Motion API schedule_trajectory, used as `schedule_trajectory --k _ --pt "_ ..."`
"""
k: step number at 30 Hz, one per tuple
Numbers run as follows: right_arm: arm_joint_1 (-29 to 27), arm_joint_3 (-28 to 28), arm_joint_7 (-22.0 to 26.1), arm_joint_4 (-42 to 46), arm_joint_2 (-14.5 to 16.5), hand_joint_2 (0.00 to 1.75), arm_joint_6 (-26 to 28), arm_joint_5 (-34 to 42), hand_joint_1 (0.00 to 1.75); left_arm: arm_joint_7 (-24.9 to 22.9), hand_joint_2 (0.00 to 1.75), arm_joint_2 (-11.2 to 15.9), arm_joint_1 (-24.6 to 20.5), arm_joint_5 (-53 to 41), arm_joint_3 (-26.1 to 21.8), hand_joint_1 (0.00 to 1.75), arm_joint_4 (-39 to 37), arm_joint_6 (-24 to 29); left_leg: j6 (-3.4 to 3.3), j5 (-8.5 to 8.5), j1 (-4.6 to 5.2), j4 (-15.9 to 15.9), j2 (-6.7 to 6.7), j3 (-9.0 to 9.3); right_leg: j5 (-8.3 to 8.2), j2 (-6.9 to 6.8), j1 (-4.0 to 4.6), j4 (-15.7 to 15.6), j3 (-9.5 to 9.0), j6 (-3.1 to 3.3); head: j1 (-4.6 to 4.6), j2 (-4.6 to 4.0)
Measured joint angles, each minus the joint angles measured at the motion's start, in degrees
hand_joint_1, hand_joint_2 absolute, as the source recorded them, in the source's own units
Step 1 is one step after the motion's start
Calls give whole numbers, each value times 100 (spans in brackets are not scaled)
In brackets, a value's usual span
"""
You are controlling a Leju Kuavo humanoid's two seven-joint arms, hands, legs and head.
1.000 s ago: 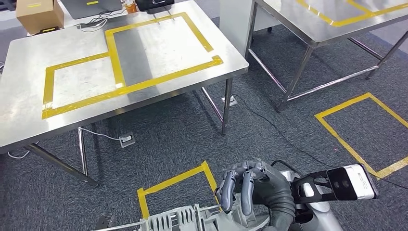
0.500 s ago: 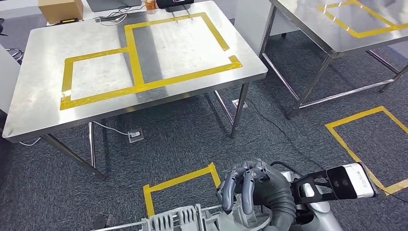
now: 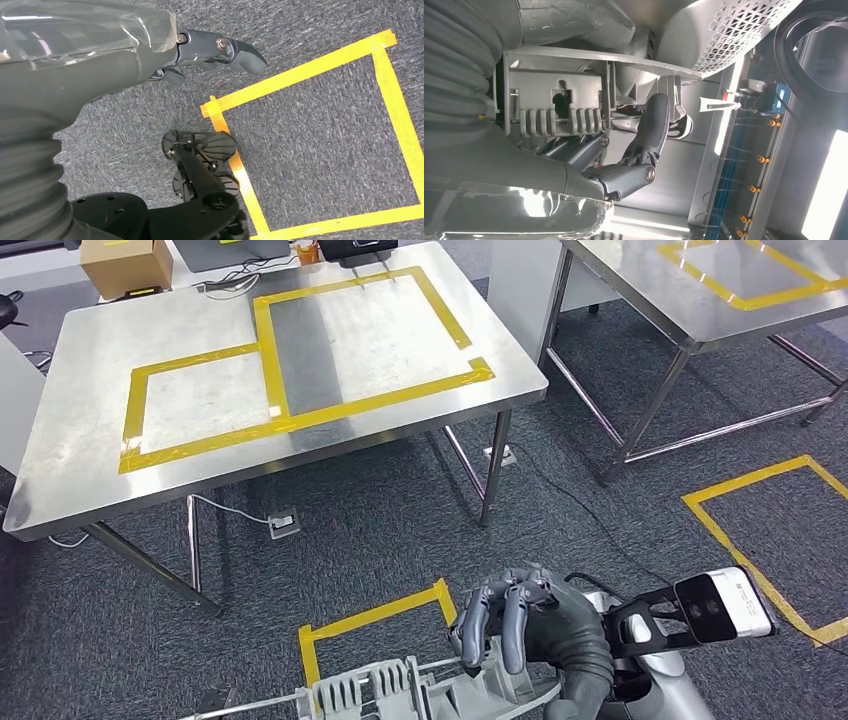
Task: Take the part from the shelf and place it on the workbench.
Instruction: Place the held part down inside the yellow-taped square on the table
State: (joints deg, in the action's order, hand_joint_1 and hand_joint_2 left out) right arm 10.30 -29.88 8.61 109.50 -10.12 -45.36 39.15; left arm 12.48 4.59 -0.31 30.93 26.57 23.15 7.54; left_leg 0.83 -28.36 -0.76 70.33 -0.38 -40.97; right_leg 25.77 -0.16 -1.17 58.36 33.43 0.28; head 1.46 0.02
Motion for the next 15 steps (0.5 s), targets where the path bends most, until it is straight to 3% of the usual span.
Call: schedule_trajectory --k 2,4,8,10,13,15 --pt "5 0 0 0 0 175 0 0 175 1 175 8 -5 0 -1 0 0 0 -41 268 13 -680 35 341 6 0 10 -1 -12 -10 -1 0" --pt "11 -1 0 0 0 175 0 1 175 2 175 14 -15 0 -2 0 0 0 -95 376 49 -1140 57 565 17 0 30 0 -5 -42 -3 0" --pt "17 -1 -1 2 -3 175 -1 2 175 3 175 17 -15 0 -4 0 0 1 -232 393 65 -1252 30 642 66 -13 24 50 29 -150 -9 0" --pt "17 1 -1 2 -9 175 -1 3 175 4 175 14 -20 0 -4 0 1 0 -293 432 39 -1312 23 688 281 -9 22 501 250 -137 -21 0" --pt "5 2 0 0 -17 175 -1 5 175 4 175 11 -21 0 -4 0 0 -2 -313 433 51 -1314 3 682 642 -5 22 1466 739 -115 -27 0" --pt "-1 2 -1 -1 -27 175 -1 -1 175 4 175 10 -21 0 -4 0 0 -3 -312 430 55 -1311 -16 683 618 -5 17 1590 826 -167 -28 0"
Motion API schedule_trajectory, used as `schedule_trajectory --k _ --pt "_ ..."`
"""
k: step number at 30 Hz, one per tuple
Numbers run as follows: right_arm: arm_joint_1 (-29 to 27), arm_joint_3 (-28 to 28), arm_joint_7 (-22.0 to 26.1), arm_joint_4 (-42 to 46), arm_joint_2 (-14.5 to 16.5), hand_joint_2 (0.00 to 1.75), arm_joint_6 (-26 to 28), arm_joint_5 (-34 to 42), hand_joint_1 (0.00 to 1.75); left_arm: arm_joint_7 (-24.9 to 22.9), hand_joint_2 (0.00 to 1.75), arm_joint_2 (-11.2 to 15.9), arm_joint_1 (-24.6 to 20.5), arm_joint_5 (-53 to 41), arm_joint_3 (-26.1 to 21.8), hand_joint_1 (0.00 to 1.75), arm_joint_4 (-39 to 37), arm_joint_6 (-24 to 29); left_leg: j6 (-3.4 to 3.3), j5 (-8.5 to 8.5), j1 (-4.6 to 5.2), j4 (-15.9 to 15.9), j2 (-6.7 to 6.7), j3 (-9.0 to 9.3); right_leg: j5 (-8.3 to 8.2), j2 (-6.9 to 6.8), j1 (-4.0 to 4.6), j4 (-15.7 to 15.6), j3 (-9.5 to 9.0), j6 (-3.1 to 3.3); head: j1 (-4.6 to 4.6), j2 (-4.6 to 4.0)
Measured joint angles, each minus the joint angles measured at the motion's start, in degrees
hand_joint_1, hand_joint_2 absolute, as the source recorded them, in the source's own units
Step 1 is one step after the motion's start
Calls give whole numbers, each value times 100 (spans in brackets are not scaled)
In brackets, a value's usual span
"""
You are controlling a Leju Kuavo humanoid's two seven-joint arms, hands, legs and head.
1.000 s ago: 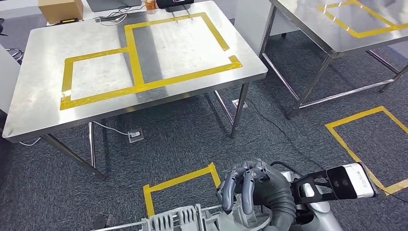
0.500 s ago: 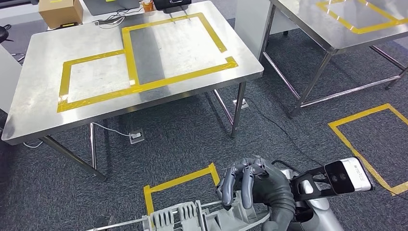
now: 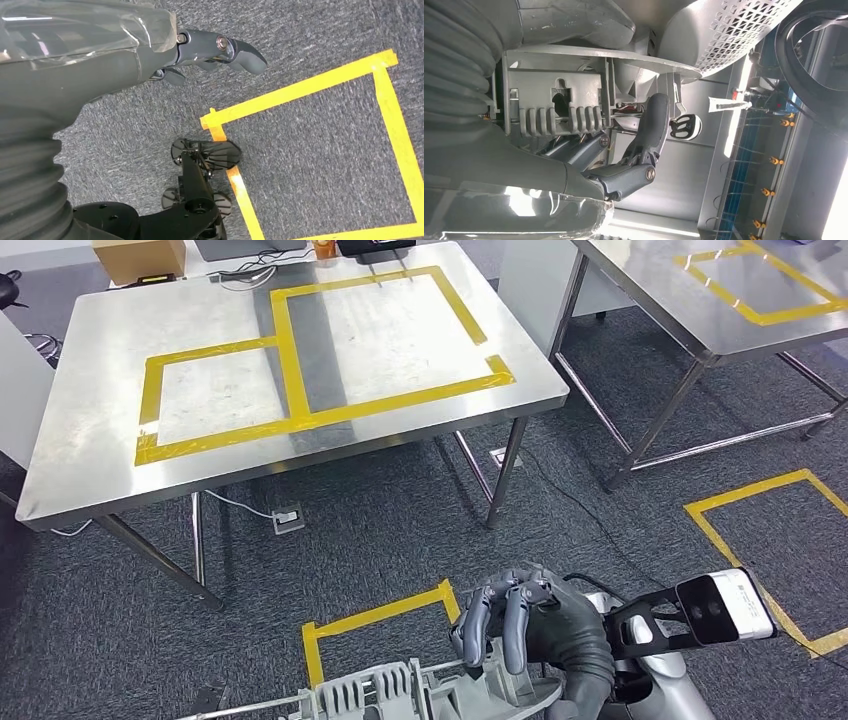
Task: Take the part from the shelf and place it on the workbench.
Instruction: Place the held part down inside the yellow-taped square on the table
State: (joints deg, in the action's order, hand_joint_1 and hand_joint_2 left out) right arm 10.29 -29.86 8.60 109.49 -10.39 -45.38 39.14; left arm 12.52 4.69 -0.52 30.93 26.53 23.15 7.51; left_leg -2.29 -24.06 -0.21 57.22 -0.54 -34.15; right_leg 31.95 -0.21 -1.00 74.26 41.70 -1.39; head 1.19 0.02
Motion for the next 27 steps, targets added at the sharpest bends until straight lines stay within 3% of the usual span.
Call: schedule_trajectory --k 1,3,5,8,10,12,14,15,16,18,20,24,25,27 --pt "-2 1 0 0 -6 175 0 -4 175 0 175 -2 0 0 0 0 0 -2 5 -4 0 4 -14 4 -105 0 -4 -176 -72 -45 -1 0" --pt "2 4 -1 1 -18 175 -3 -10 175 0 175 -11 0 -2 0 0 0 -11 36 -28 4 31 -46 3 -419 2 -13 -984 -449 -112 -1 0" --pt "11 10 -1 6 -27 175 -9 -10 175 0 175 -16 1 -15 0 0 0 -20 94 -81 29 72 -70 -13 -590 8 -6 -1537 -727 -56 3 0" --pt "22 21 -1 13 -36 175 -11 -7 175 0 175 -16 10 -43 1 0 1 -27 175 -143 17 98 -70 -20 -595 14 18 -1611 -793 100 5 0" --pt "47 22 -1 13 -43 175 -9 -2 175 1 175 -16 8 -69 4 0 2 -31 237 -247 -10 307 -40 -102 -575 18 -4 -1620 -852 175 15 0" --pt "75 20 0 13 -50 175 9 2 175 3 175 -15 1 -90 7 0 2 -34 294 -503 -32 949 -7 -435 -531 19 -13 -1622 -918 223 29 0" --pt "82 14 1 12 -60 175 31 2 175 3 175 -15 -2 -97 8 0 2 -40 322 -688 -45 1653 16 -884 -473 21 -3 -1621 -973 231 32 0" --pt "81 10 1 12 -65 175 37 1 175 2 175 -16 -2 -99 8 0 2 -44 318 -634 -46 1761 24 -1002 -436 22 3 -1621 -1013 227 32 0" --pt "82 5 1 12 -71 175 42 1 175 2 175 -16 -2 -101 9 0 2 -49 301 -472 -43 1652 27 -1010 -394 23 7 -1621 -1067 222 33 0" --pt "92 -1 2 12 -76 175 50 1 175 2 175 -8 -3 -102 9 0 2 -66 218 28 -18 899 32 -728 -290 23 16 -1632 -1194 209 31 0" --pt "114 -4 6 11 -79 175 57 2 175 2 175 10 -13 -105 10 0 0 -84 118 213 35 270 61 -423 -192 19 31 -1678 -1284 166 25 0" --pt "140 -14 20 11 -90 175 73 9 175 8 175 36 -25 -109 11 0 -5 -109 -8 45 66 -85 60 -93 -229 5 42 -1694 -1483 6 19 -1" --pt "155 -16 23 10 -95 175 75 13 175 10 175 37 -25 -109 11 0 -6 -117 -40 20 56 -138 48 23 -247 5 40 -1523 -1412 -17 12 -1" --pt "172 -20 28 8 -108 175 78 17 175 13 175 36 -30 -109 11 0 -7 -132 -90 -54 46 -189 25 196 -201 12 28 -861 -994 -16 -5 -2"
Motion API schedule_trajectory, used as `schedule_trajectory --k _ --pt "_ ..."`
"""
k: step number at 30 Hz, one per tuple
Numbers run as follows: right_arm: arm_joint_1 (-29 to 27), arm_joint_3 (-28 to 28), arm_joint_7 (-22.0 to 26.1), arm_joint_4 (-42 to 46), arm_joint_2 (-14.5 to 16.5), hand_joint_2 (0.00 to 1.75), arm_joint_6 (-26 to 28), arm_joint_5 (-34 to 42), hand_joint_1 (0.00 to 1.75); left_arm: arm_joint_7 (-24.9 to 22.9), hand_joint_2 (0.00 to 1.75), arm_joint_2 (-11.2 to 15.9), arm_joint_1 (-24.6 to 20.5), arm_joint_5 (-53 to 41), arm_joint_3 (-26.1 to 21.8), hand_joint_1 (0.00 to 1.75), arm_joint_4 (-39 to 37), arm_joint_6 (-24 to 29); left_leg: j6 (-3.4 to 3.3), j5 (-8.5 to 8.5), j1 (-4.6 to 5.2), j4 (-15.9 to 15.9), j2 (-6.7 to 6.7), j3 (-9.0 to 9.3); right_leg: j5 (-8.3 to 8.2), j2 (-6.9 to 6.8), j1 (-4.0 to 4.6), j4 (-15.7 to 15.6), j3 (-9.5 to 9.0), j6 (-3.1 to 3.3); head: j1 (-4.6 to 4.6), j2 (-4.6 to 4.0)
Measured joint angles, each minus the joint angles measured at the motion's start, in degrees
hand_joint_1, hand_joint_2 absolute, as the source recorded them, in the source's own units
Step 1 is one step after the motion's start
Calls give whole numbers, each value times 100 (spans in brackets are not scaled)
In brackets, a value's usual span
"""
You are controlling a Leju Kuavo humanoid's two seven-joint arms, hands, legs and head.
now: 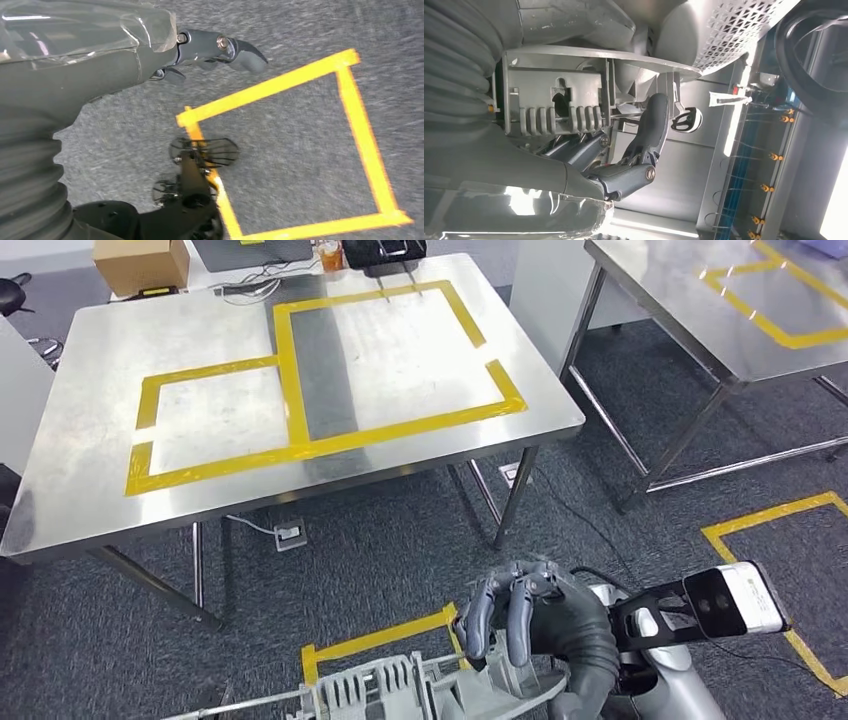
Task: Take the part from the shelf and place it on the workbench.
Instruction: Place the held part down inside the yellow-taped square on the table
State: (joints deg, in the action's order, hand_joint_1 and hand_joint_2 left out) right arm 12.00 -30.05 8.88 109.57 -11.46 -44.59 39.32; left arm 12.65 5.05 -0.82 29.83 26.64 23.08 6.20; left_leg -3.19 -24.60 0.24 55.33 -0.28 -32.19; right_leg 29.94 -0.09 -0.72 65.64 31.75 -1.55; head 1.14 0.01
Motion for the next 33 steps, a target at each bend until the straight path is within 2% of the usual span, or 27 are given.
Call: schedule_trajectory --k 2,3,4,5,6,7,8,9,10,11,12,13,15,16,17,19,20,21,24,25,26,27,28,29,30,31,33 --pt "-12 -1 4 -3 -14 175 3 3 175 0 175 -3 3 0 0 0 -3 -4 -15 -134 2 -3 -32 125 267 4 -8 648 589 33 -3 0" --pt "-20 -2 5 -6 -22 175 3 3 175 0 175 -5 9 0 0 0 -7 -6 -10 -218 1 -3 -53 212 430 4 -15 762 801 45 -2 0" --pt "-24 -2 5 -9 -32 175 4 2 175 -1 175 -8 15 0 0 0 -10 -8 2 -310 -1 -3 -75 321 532 3 -24 698 928 45 -3 -1" --pt "-27 -3 5 -13 -41 175 4 2 175 -1 175 -11 18 0 0 0 -15 -9 17 -409 -5 -3 -93 444 505 2 -36 475 978 16 -6 -1" --pt "-31 -5 5 -19 -50 175 5 1 175 -1 175 -14 25 0 0 0 -21 -11 38 -517 -7 -6 -106 541 284 -2 -50 143 989 -58 -9 -1" --pt "-41 -7 6 -31 -59 175 5 2 175 -1 175 -16 29 0 0 0 -31 -11 64 -638 -2 8 -111 660 -97 -15 -58 -237 996 -147 -13 -1" --pt "-56 -10 5 -44 -66 175 6 0 175 -2 175 -16 35 0 0 0 -40 -11 93 -763 8 7 -113 755 -468 -40 -56 -521 971 -187 -20 0" --pt "-70 -12 6 -52 -71 175 7 0 175 -2 175 -17 41 0 0 0 -48 -11 123 -887 13 -21 -108 856 -770 -56 -44 -706 931 -176 -15 0" --pt "-70 -12 7 -54 -74 175 7 1 175 -2 175 -17 40 -1 1 0 -54 -11 157 -953 17 -15 -102 980 -909 -62 -28 -790 874 -105 -13 1" --pt "-59 -13 6 -49 -73 175 7 -1 175 -2 175 -17 28 -2 1 0 -54 -11 185 -962 11 25 -91 1042 -887 -49 -17 -779 771 9 -12 1" --pt "-45 -11 8 -41 -72 175 7 0 175 0 175 -19 6 -4 2 0 -54 -14 209 -881 -2 204 -73 1018 -839 -21 -15 -787 680 89 -9 1" --pt "-28 -11 8 -38 -69 175 8 2 175 3 175 -22 -17 -7 3 0 -53 -14 238 -732 -13 548 -56 866 -775 -4 -26 -799 583 148 -15 2" --pt "-23 -18 11 -38 -62 175 8 4 175 5 175 -28 -39 -10 5 0 -52 -14 303 -598 -43 1408 -22 263 -604 15 -47 -821 374 212 -13 2" --pt "-22 -21 12 -39 -59 175 8 5 175 5 175 -31 -30 -10 5 0 -54 -12 340 -720 -56 1742 -12 -60 -502 24 -57 -834 256 225 -8 2" --pt "-23 -23 13 -40 -57 175 7 6 175 4 175 -31 -16 -10 6 0 -57 -11 370 -979 -68 1925 -5 -351 -387 38 -66 -848 121 228 -8 2" --pt "-26 -26 13 -46 -57 175 7 7 175 2 175 -27 10 -9 7 0 -69 -11 393 -1507 -83 1872 6 -778 -144 70 -89 -884 -202 219 -7 2" --pt "-27 -28 13 -53 -58 175 7 7 175 2 175 -23 17 -9 7 0 -78 -11 385 -1568 -84 1671 13 -921 -20 80 -98 -911 -379 208 -7 2" --pt "-30 -32 13 -62 -58 175 7 7 175 2 175 -19 28 -9 7 0 -90 -12 359 -1335 -78 1362 19 -1024 101 85 -103 -946 -559 194 -7 2" --pt "-59 -49 14 -110 -61 175 9 8 175 -1 175 8 123 -6 9 0 -155 -14 212 468 -12 302 11 -1139 448 137 -78 -1095 -971 121 -7 1" --pt "-67 -56 16 -120 -61 175 9 9 175 -2 175 15 152 -3 9 0 -169 -14 180 805 9 147 -2 -1117 516 158 -64 -1139 -1094 83 -6 2" --pt "-60 -61 19 -119 -59 175 8 8 175 -2 175 15 151 1 10 0 -172 -14 163 820 22 129 -18 -1054 513 176 -51 -1128 -1194 24 -10 2" --pt "-42 -63 20 -112 -58 175 8 7 175 -1 175 14 133 5 9 0 -169 -14 146 745 16 134 -31 -963 452 168 -55 -1009 -1218 -31 -17 2" --pt "-24 -62 25 -104 -59 175 8 10 175 4 175 9 106 6 8 0 -166 -15 117 654 13 110 -45 -846 330 148 -59 -723 -1131 -74 -19 3" --pt "-9 -61 29 -102 -60 175 8 12 175 8 175 4 79 7 7 0 -164 -17 84 566 12 80 -59 -715 230 125 -60 -334 -919 -96 -25 3" --pt "-8 -63 36 -105 -61 175 7 15 175 10 175 2 69 7 7 0 -164 -18 55 468 11 38 -78 -581 223 101 -54 95 -629 -73 -26 3" --pt "-12 -64 43 -109 -63 175 7 18 175 11 175 -2 72 7 7 0 -166 -19 33 361 20 11 -92 -446 320 86 -39 455 -325 -23 -30 3" --pt "-21 -65 50 -116 -73 175 6 14 175 11 175 -7 87 8 8 0 -169 -19 12 156 36 -25 -123 -173 808 83 -14 754 196 91 -32 4"
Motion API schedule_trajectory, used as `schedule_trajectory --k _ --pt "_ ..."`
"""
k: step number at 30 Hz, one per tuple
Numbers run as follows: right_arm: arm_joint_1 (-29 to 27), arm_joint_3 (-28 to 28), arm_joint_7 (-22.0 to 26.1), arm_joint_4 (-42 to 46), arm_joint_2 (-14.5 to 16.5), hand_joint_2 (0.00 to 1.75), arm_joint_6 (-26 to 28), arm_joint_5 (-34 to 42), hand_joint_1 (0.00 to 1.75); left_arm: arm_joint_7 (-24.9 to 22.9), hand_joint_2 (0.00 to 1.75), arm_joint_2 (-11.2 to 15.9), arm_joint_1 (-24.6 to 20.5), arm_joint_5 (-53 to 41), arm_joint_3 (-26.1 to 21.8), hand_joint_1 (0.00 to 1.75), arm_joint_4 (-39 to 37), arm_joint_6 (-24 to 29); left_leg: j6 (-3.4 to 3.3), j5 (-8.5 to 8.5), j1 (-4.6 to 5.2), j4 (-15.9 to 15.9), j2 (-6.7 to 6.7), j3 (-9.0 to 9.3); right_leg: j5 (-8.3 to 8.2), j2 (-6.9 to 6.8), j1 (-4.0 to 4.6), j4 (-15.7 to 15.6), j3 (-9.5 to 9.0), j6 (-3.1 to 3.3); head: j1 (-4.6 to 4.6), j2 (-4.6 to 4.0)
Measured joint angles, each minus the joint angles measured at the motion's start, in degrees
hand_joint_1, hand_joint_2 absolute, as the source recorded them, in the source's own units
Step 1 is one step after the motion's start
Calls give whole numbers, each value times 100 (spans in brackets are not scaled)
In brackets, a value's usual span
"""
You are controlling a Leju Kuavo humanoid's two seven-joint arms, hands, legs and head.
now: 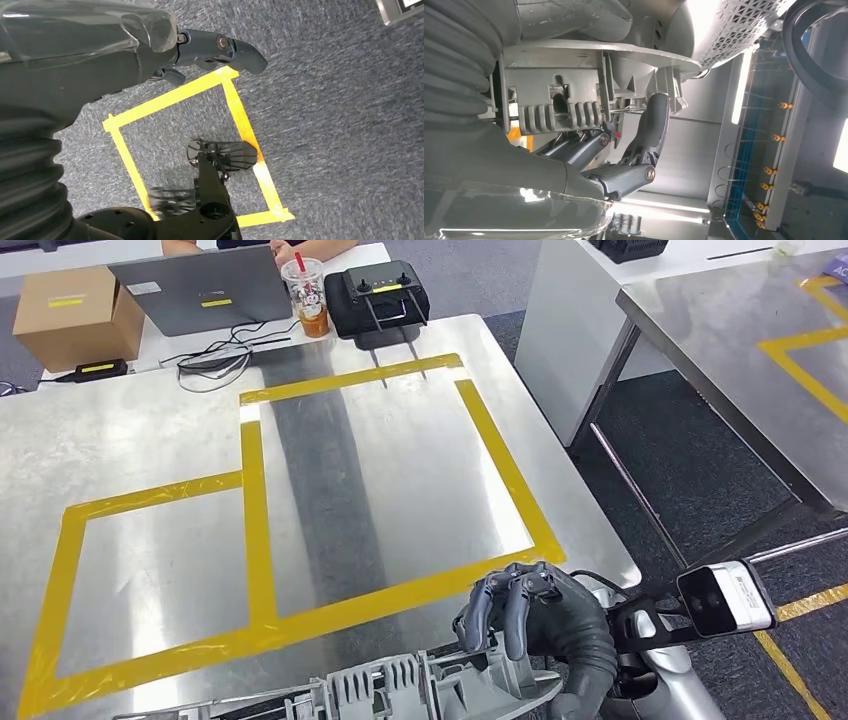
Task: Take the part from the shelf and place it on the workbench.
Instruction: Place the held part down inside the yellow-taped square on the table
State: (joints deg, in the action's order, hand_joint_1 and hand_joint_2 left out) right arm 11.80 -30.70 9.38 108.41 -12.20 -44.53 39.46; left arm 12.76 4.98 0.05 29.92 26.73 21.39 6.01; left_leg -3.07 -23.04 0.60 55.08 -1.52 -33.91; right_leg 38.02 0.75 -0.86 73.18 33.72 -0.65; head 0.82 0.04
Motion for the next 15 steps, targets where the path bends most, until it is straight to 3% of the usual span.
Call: schedule_trajectory --k 1,2,3,4,5,6,7,8,9,11,15 --pt "-1 0 1 -2 -7 175 0 -4 175 1 175 -3 7 1 1 0 -2 -1 -2 -94 8 -7 -21 134 249 0 5 -57 185 28 -1 0" --pt "-1 0 3 -2 -13 175 1 -8 175 2 175 -6 9 1 1 0 -3 -2 0 -190 15 -10 -44 269 393 0 7 -226 329 17 -3 0" --pt "-2 -2 5 -2 -16 175 3 -10 175 5 175 -9 9 2 1 0 -3 -4 3 -287 25 -10 -65 398 328 -1 7 -485 445 -40 -5 0" --pt "-2 -4 9 -6 -21 175 8 -10 175 10 175 -18 14 4 1 0 -7 -12 8 -390 32 -13 -84 499 -12 -4 14 -813 532 -141 -8 -1" --pt "-10 -7 14 -12 -25 175 20 -6 175 16 175 -30 16 14 1 0 -13 -25 22 -493 42 6 -104 598 -541 -6 25 -1154 598 -236 4 -1" --pt "-20 -13 18 -19 -30 175 35 -3 175 21 175 -42 18 39 -2 0 -20 -45 47 -596 53 27 -120 673 -1097 -11 47 -1412 607 -269 6 -1" --pt "-27 -17 19 -22 -34 175 53 -1 175 28 175 -54 21 75 -9 0 -26 -78 79 -683 58 59 -134 738 -1539 -12 68 -1567 588 -232 8 -1" --pt "-27 -20 17 -19 -32 175 75 -2 175 39 175 -61 14 120 -21 0 -29 -120 110 -740 65 111 -145 793 -1758 -12 83 -1626 546 -140 13 -1" --pt "-19 -22 10 -7 -22 175 94 -9 175 50 175 -63 6 166 -39 0 -29 -165 134 -775 69 167 -144 805 -1815 -14 75 -1627 480 -41 4 -1" --pt "-2 -20 -4 35 15 175 123 -26 175 81 175 -77 4 227 -77 0 -28 -238 185 -844 58 442 -66 697 -1782 -14 42 -1649 399 65 13 0" --pt "-14 -20 -45 89 80 175 138 -62 175 109 175 -101 12 254 -111 0 -27 -276 349 -1528 -72 1577 79 28 -1730 -21 24 -1665 366 140 23 0"
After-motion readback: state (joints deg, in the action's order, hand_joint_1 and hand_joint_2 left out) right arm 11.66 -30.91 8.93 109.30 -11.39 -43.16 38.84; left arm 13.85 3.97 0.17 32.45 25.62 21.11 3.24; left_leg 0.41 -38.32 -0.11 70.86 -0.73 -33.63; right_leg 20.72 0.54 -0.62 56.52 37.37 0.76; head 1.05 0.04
